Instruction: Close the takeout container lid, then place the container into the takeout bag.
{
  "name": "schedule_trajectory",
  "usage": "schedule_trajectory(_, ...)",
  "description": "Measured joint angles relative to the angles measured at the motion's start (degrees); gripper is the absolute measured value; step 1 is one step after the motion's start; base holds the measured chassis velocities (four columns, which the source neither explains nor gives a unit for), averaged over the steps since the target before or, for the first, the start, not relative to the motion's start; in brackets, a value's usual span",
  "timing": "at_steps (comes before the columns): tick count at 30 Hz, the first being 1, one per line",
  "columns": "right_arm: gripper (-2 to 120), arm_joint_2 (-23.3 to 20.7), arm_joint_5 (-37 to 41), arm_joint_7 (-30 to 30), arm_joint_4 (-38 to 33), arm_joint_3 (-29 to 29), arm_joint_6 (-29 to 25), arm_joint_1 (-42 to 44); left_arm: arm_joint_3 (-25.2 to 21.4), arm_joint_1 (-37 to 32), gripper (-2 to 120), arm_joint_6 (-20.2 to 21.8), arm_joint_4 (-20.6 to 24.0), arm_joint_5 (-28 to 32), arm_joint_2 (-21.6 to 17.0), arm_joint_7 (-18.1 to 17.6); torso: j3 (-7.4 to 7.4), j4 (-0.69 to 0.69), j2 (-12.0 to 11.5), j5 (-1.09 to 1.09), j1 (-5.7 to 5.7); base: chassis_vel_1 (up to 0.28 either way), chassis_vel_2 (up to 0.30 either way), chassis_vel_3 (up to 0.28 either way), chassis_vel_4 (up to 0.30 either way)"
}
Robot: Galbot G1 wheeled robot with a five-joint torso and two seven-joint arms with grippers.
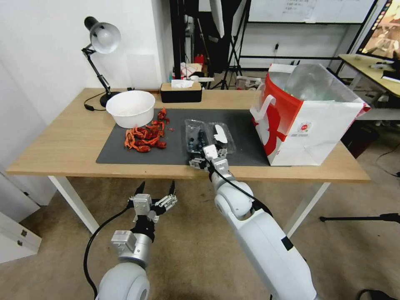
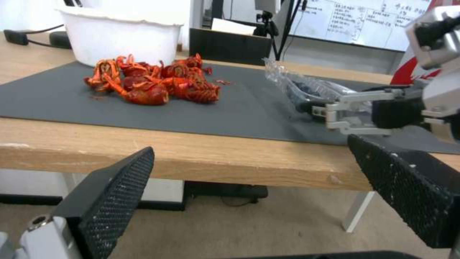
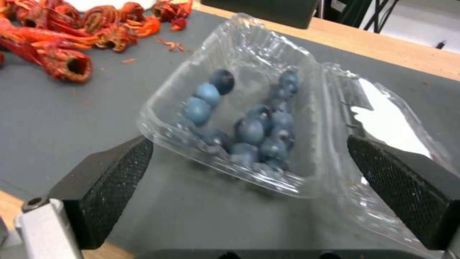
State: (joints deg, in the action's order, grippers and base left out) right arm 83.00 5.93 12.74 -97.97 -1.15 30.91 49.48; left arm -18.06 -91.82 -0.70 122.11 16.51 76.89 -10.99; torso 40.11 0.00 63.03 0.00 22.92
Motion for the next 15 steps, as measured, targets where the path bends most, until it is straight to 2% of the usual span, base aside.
schedule_trajectory(15, 100, 1.4, 0.1, 0.3, 2.1, -1.2, -1.1, -2.1, -0.6, -0.7, 100, -0.6, 0.2, -0.3, 0.3, -0.1, -0.01, 0.0, 0.0, 0.0, 0.0, 0.0, 0.0, 0.0, 0.0)
